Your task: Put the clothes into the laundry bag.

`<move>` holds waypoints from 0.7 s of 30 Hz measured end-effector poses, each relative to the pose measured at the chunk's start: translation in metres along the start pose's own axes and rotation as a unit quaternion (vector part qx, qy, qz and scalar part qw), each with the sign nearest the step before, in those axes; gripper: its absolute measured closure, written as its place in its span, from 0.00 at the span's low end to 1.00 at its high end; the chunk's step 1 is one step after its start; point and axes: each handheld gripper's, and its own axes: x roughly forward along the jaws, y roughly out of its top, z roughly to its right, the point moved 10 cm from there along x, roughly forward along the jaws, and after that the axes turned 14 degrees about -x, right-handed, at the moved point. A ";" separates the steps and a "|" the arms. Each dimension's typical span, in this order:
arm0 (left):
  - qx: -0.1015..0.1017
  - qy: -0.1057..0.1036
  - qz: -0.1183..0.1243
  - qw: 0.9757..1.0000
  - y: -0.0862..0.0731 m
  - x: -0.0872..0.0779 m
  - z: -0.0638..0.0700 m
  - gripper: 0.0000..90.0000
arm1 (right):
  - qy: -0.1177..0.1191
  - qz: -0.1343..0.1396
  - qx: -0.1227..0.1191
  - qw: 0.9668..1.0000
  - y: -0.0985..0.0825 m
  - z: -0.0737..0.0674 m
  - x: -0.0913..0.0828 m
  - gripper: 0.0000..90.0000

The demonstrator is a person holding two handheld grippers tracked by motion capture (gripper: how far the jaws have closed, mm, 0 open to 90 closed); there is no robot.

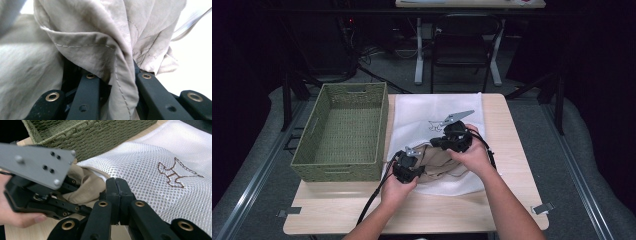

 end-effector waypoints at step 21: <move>-0.054 -0.033 0.012 0.998 0.040 -0.007 0.009 0.89 | 0.006 0.000 -0.002 1.000 0.001 -0.003 0.003 1.00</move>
